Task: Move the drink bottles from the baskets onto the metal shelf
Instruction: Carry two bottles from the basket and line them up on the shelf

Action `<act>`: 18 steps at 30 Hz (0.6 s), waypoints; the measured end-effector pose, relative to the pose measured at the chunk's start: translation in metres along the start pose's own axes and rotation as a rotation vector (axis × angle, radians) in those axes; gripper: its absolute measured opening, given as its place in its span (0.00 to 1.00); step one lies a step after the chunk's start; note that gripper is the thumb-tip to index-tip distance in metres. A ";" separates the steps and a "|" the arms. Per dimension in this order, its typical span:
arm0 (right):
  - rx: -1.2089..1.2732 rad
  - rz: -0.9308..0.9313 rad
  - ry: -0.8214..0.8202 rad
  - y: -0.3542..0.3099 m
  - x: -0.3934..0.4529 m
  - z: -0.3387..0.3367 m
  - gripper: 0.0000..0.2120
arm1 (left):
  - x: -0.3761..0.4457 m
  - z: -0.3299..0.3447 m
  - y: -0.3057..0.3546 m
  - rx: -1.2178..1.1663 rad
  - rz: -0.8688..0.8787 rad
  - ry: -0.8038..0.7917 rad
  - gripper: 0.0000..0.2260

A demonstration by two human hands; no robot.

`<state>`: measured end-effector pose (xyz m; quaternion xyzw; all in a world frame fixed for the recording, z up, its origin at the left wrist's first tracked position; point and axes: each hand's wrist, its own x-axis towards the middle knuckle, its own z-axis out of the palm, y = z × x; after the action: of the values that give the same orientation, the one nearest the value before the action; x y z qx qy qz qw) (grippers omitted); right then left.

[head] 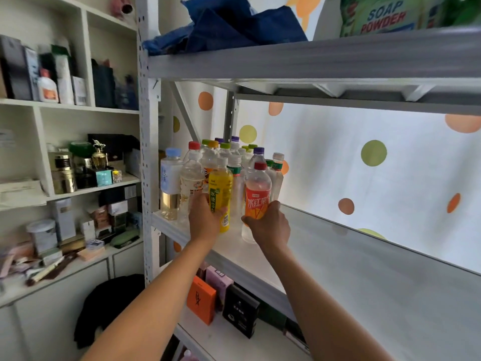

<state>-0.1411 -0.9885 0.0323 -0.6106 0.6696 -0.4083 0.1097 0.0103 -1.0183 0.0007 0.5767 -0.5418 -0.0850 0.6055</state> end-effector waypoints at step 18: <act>-0.024 -0.091 0.060 0.003 0.021 0.061 0.22 | -0.010 0.014 -0.032 0.198 0.222 0.117 0.14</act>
<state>-0.1090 -1.0333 -0.0015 -0.6292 0.6489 -0.4230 0.0635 0.0124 -1.0298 -0.0334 0.5740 -0.5720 0.0699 0.5817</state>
